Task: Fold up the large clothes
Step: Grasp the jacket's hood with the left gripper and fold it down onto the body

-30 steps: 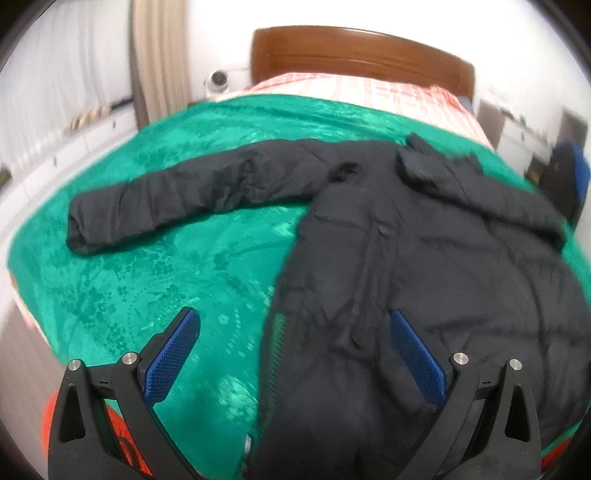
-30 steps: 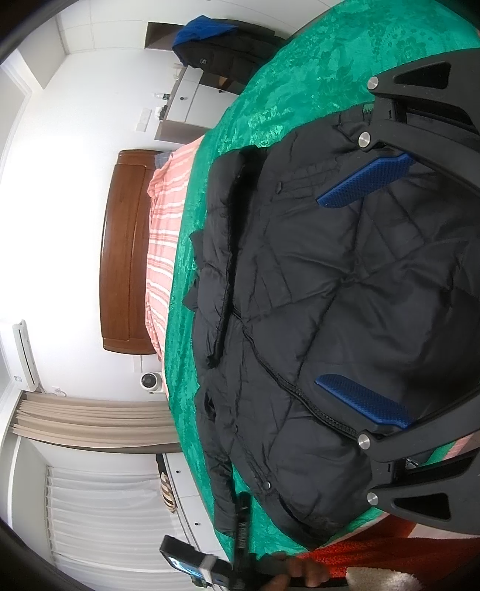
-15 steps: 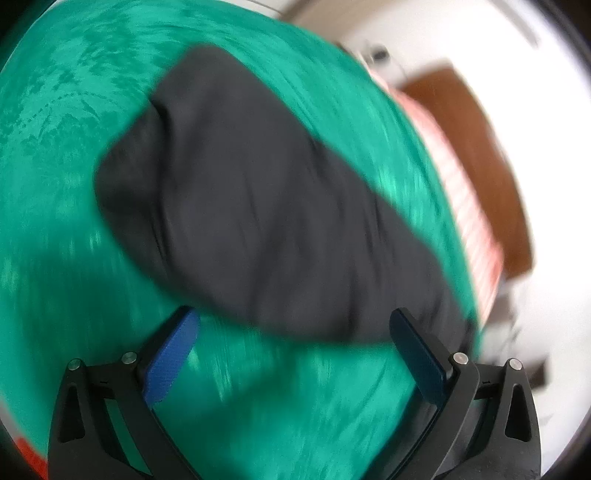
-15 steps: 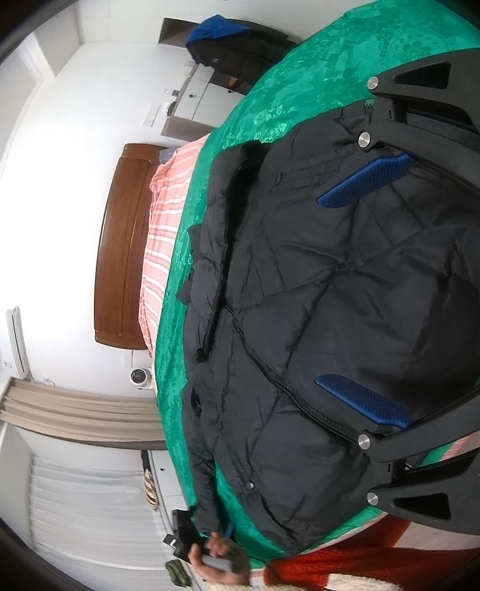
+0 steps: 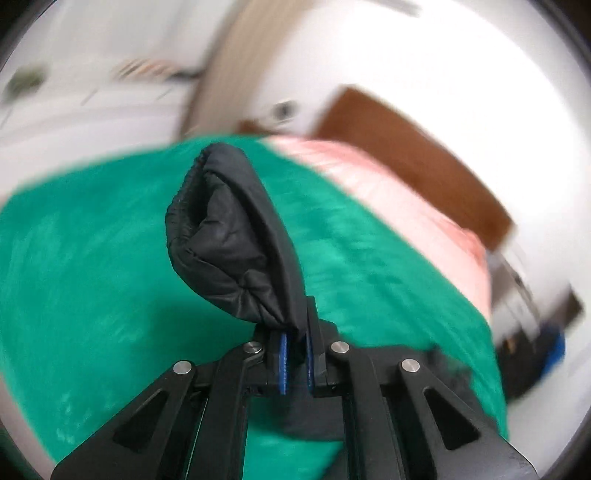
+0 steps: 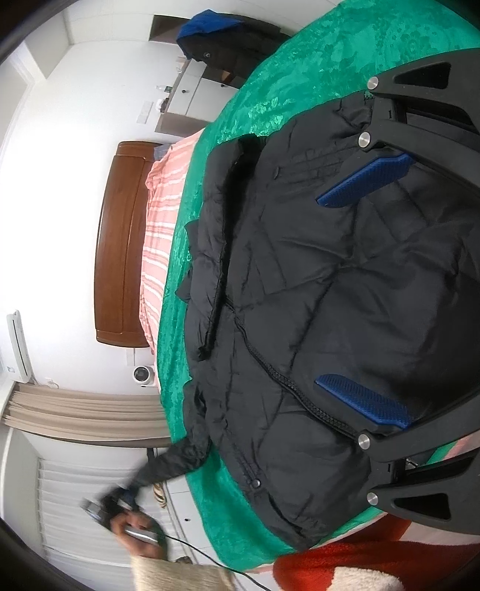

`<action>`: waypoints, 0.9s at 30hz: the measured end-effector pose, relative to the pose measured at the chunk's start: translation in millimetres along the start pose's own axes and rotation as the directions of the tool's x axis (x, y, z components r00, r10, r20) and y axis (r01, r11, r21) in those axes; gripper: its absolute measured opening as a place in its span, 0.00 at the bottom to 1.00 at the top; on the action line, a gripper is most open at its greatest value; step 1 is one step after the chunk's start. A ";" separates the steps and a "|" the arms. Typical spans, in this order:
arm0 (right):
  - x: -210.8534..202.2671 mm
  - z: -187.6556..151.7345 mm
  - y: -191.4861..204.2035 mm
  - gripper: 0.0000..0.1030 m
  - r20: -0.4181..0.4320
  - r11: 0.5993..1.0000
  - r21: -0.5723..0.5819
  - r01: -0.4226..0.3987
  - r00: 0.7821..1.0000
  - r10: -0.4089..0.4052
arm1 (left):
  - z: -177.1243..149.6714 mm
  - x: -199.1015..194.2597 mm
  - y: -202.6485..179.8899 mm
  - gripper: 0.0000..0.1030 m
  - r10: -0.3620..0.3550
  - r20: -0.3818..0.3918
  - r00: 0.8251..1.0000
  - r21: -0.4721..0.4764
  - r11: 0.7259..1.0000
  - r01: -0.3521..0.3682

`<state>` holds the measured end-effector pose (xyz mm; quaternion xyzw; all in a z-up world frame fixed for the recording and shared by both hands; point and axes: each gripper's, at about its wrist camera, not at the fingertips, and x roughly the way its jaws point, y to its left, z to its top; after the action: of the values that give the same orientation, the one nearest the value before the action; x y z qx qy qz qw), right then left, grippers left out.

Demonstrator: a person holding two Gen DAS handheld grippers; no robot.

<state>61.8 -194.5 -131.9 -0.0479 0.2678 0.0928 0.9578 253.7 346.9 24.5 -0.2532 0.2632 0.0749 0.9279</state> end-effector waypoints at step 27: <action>-22.8 7.5 -34.4 0.88 0.072 0.995 0.104 -0.009 0.997 0.002 | -289.3 26.1 -236.2 0.91 0.015 -0.410 0.912 0.629 0.729 0.271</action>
<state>53.5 -230.6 -112.2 0.0063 0.2378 0.0831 0.9677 209.9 -3.6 -99.6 0.0722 0.4319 -0.1424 0.8877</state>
